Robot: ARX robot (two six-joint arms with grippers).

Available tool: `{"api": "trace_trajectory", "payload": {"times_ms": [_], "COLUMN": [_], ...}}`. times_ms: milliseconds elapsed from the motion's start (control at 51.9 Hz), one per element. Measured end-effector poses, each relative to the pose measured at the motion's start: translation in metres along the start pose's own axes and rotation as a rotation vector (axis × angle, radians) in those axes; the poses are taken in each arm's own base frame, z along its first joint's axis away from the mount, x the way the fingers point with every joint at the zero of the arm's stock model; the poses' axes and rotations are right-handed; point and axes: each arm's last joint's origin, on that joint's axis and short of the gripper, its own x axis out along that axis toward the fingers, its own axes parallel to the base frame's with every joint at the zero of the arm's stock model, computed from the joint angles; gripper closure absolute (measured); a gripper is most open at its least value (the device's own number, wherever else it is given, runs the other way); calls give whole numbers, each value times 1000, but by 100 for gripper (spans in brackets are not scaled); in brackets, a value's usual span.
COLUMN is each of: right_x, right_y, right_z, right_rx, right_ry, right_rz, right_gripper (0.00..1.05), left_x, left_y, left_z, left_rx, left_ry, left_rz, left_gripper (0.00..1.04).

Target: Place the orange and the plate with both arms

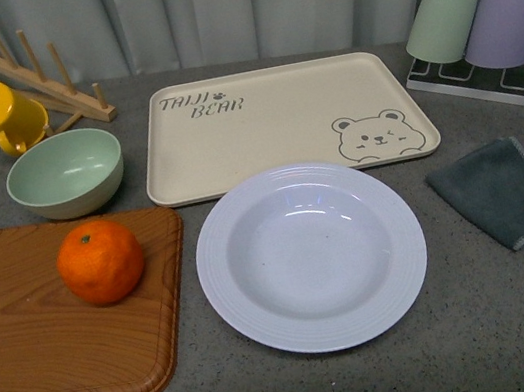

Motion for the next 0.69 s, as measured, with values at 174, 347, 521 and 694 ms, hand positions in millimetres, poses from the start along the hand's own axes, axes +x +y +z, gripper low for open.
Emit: {"api": "trace_trajectory", "payload": {"times_ms": [174, 347, 521, 694], "right_x": [0, 0, 0, 0], "right_y": [0, 0, 0, 0], "right_z": [0, 0, 0, 0], "right_rx": [0, 0, 0, 0], "right_ry": [0, 0, 0, 0], "right_rz": [0, 0, 0, 0], "right_gripper": [9, 9, 9, 9], "left_x": [0, 0, 0, 0], "left_y": [0, 0, 0, 0], "left_z": [0, 0, 0, 0], "left_rx": [0, 0, 0, 0], "left_ry": [0, 0, 0, 0], "left_rz": [0, 0, 0, 0], "left_gripper": [6, 6, 6, 6]}}
